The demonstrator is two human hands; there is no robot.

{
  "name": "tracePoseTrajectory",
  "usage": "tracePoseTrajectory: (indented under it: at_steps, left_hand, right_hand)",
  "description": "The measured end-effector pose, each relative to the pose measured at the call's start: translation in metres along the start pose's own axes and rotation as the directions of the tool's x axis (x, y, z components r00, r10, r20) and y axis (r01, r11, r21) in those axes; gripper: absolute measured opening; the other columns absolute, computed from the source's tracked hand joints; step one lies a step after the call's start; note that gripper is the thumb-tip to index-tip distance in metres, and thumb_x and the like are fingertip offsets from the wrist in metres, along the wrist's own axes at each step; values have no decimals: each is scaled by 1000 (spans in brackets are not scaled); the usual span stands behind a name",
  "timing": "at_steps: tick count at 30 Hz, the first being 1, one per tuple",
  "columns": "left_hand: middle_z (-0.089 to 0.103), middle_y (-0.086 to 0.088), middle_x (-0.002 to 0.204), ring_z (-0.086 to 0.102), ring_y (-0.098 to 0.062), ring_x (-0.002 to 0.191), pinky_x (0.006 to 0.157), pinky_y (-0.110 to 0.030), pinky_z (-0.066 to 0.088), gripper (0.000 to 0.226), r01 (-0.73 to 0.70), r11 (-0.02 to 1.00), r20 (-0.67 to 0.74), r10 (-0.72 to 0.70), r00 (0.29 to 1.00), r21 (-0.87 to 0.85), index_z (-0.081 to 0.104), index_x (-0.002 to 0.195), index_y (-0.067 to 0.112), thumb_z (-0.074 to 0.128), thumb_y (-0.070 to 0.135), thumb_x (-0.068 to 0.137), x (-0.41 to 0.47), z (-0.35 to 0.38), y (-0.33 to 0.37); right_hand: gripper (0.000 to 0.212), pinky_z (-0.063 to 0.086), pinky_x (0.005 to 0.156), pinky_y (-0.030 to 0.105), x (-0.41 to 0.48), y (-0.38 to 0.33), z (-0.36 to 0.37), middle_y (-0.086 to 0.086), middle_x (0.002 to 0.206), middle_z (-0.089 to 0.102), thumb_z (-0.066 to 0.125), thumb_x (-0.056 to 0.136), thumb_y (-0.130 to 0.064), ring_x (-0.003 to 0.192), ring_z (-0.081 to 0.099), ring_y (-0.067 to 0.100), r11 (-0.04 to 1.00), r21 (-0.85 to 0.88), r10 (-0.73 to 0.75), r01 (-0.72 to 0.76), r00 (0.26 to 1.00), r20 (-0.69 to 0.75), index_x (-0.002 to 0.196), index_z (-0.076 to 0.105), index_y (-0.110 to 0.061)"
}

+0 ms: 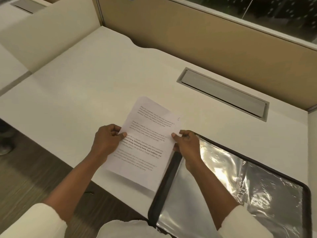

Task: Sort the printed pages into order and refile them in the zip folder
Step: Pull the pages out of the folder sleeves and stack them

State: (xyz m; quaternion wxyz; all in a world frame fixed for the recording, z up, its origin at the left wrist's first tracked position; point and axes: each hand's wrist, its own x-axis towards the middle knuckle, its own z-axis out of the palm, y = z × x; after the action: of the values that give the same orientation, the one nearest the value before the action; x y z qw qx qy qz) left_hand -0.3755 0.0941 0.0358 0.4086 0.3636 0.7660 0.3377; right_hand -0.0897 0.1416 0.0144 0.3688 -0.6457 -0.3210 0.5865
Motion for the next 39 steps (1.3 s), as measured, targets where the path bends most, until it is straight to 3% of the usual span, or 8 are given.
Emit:
tracePoseTrajectory:
  at_steps: [5, 12, 17, 20, 23, 27, 31, 39]
  left_hand:
    - [77, 1, 86, 75, -23, 79, 69, -35, 58, 12, -16, 984, -42, 24, 999, 179, 73, 93, 18, 83, 24, 90, 38, -10, -19]
    - [66, 5, 82, 66, -26, 79, 69, -33, 50, 23, -49, 845, -47, 87, 995, 533, 67, 92, 21, 84, 35, 88, 56, 1, -32]
    - [71, -7, 105, 69, -35, 93, 78, -42, 56, 34, -62, 712, -52, 137, 989, 699, 61, 108, 15, 80, 37, 90, 51, 13, -28]
    - [63, -14, 114, 65, -37, 104, 83, -46, 50, 53, -64, 614, -83, 208, 975, 787, 53, 121, 6, 83, 33, 87, 45, 20, -24]
    - [60, -13, 105, 60, -33, 97, 80, -43, 45, 46, -89, 472, -82, 329, 941, 877, 55, 112, 7, 84, 23, 80, 33, 31, -17]
    - [66, -6, 96, 62, -28, 90, 72, -38, 44, 17, -273, 596, 1, 415, 910, 755, 67, 99, 13, 74, 27, 93, -2, 61, -3]
    - [65, 9, 84, 60, -11, 79, 64, -32, 48, 23, -392, 754, 199, 338, 920, 527, 65, 85, 23, 68, 40, 100, -47, 101, 10]
    - [64, 8, 102, 64, -11, 92, 80, -29, 56, 39, -285, 876, 448, 90, 889, 389, 59, 111, 23, 76, 52, 91, -94, 168, 19]
  right_hand:
    - [29, 66, 74, 39, -4, 20, 37, 10, 97, 79, 78, 92, -4, 85, 78, 25, 995, -98, -10, 13, 1000, 27, 114, 62, -14]
    - [30, 66, 70, 46, -1, 42, 61, 2, 87, 73, 78, 92, -7, 72, 75, 19, 923, -374, -131, 93, 988, -77, 112, 59, -20]
    - [34, 54, 72, 17, -2, 46, 59, -4, 67, 66, 75, 95, -11, 71, 69, 9, 843, -516, -233, 149, 967, -103, 122, 55, -17]
    - [32, 53, 79, 26, -4, 47, 51, -7, 72, 67, 76, 94, -18, 80, 69, 7, 803, -578, -254, 145, 961, -112, 118, 56, -22]
    - [27, 52, 71, 27, -9, 50, 36, -12, 81, 66, 73, 95, -18, 76, 64, 2, 758, -631, -298, 165, 948, -110, 115, 58, -26]
    - [25, 52, 78, 27, -29, 59, 9, -16, 99, 62, 73, 93, -21, 88, 60, 3, 673, -697, -447, 246, 887, -118, 113, 60, -27]
    - [39, 48, 95, 33, -52, 77, -19, -9, 119, 57, 79, 85, -21, 112, 52, 12, 546, -790, -578, 279, 808, -114, 120, 61, -22]
    - [65, 33, 114, 52, -88, 114, -79, 5, 154, 43, 65, 90, -51, 143, 40, 28, 561, -822, -545, 101, 792, -275, 146, 51, -21]
